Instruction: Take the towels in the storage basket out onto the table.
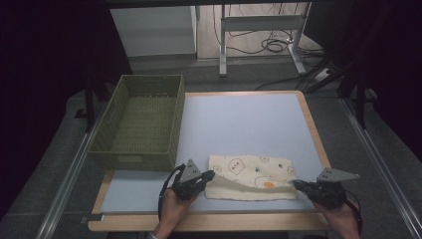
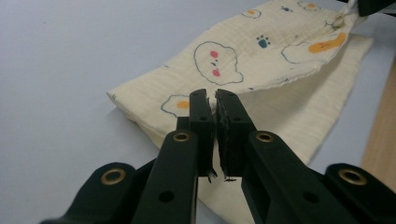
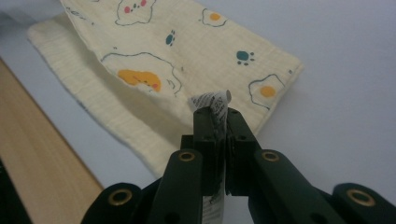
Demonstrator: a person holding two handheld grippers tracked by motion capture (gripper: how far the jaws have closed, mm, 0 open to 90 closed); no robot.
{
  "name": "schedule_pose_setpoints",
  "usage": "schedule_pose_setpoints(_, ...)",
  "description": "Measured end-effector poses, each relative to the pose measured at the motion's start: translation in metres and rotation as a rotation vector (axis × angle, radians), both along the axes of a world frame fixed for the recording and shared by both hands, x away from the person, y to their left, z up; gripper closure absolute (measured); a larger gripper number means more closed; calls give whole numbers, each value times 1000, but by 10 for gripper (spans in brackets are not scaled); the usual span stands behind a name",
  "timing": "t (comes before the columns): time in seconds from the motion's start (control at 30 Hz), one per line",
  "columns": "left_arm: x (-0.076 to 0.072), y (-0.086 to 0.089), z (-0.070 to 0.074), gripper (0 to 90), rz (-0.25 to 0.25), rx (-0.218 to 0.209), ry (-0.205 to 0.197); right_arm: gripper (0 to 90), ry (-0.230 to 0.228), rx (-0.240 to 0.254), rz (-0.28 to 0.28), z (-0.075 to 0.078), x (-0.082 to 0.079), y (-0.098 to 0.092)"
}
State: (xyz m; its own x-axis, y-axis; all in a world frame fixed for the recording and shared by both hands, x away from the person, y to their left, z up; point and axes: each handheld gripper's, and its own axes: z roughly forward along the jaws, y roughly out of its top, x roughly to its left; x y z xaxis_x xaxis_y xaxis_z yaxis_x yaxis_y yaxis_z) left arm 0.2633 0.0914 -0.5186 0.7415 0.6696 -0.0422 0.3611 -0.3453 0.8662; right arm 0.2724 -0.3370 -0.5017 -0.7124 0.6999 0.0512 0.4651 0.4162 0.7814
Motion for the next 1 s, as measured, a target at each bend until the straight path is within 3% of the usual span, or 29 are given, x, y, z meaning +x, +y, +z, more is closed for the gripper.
schedule_pose_setpoints(0.1, -9, 0, -3, 857, -2, 33, -5, 850, 7, 5, 12, -5, -8, 1)
schedule_pose_setpoints(0.37, -18, 8, -10, 856, -8, -3, 27, 849, 24, 29, 10, -11, -15, -3)
schedule_pose_setpoints(0.53, -23, 8, -19, 842, -32, 26, 58, 832, 33, 20, 15, -15, -18, -3)
schedule_pose_setpoints(0.6, -26, 10, -21, 765, -32, 22, 59, 773, 45, 24, 10, -16, -18, -4)
schedule_pose_setpoints(0.7, -26, 18, -21, 562, -17, 15, 84, 669, 54, 30, -3, -14, -20, -9)
schedule_pose_setpoints(0.77, -25, 24, -21, 478, -10, 6, 101, 613, 58, 33, -8, -11, -22, -14)
schedule_pose_setpoints(0.9, -20, 34, -20, 387, 29, 18, 120, 572, 55, 10, -34, -6, -26, -24)
schedule_pose_setpoints(1.0, -13, 37, -18, 369, 59, 23, 129, 563, 54, -3, -63, -4, -27, -34)
